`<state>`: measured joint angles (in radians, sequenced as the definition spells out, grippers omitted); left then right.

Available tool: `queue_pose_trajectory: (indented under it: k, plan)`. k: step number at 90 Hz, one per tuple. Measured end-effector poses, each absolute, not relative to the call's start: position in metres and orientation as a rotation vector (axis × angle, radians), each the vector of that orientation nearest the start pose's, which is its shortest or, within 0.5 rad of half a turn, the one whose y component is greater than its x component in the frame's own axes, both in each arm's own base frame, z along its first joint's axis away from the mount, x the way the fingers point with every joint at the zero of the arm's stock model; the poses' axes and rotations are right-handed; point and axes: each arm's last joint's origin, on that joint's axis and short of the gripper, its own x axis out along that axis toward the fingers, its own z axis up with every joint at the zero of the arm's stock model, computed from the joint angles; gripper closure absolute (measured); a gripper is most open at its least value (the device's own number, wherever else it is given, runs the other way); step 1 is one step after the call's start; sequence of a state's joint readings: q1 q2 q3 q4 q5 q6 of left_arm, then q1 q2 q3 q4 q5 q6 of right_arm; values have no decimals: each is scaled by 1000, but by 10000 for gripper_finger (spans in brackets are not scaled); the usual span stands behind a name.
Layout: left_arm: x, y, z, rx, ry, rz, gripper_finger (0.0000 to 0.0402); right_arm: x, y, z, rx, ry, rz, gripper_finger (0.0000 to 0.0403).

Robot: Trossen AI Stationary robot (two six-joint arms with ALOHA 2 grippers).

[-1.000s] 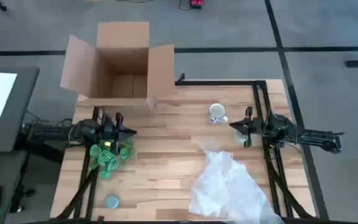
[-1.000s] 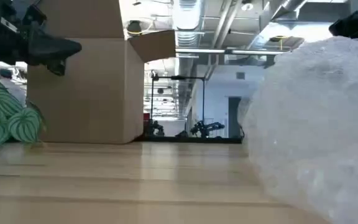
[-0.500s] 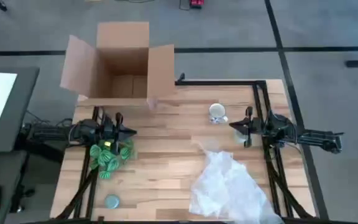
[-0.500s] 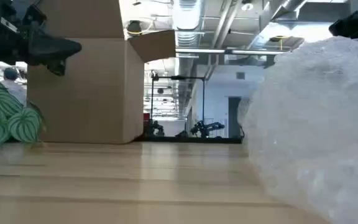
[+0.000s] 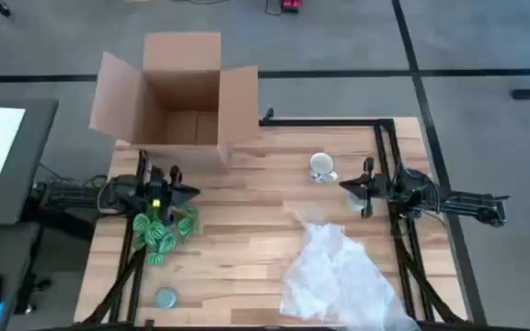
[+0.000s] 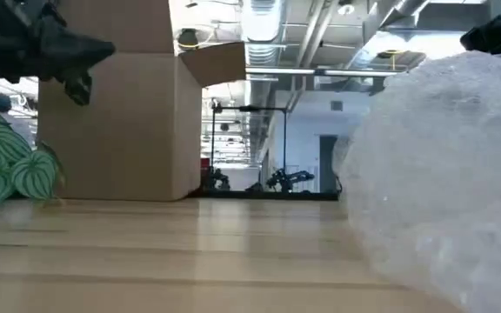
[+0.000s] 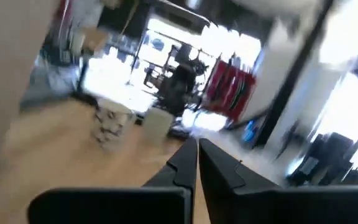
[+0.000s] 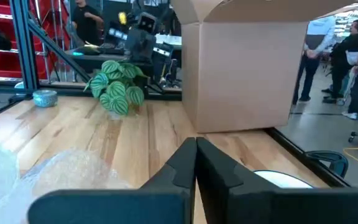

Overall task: Wrap mug
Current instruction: Move the blue mug to the bottom left of the table

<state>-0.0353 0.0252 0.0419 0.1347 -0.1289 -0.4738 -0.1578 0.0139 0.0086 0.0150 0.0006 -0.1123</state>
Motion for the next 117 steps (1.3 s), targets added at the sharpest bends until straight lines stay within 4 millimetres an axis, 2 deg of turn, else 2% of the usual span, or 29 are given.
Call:
queue_pose_trajectory:
  k: [8, 29, 41, 54, 64, 75, 89, 103, 117]
  plan:
    - [92, 1, 201, -634, -244, 29, 402, 97, -15, 167, -113, 0, -159, 403]
    - [89, 2, 217, -741, -367, 12, 402, 97, -15, 167, -113, -1, -159, 403]
    - [87, 0, 233, -670, -425, -39, 402, 97, -15, 167, -113, -1, -159, 403]
    - [86, -5, 279, -512, -418, -85, 402, 97, -15, 167, -113, -1, -159, 403]
    - [98, -9, 317, -356, -321, -66, 402, 97, -15, 167, -113, -1, -159, 403]
    - [128, -14, 350, -223, -163, -23, 402, 97, -15, 167, -113, -1, -159, 403]
    - [185, -22, 377, -150, -51, 27, 402, 97, -15, 167, -113, -1, -159, 403]
    - [250, -31, 394, -71, 16, 32, 402, 97, -15, 167, -113, -1, -159, 403]
    - [316, -39, 396, -52, 81, 39, 402, 97, -15, 167, -113, -1, -159, 403]
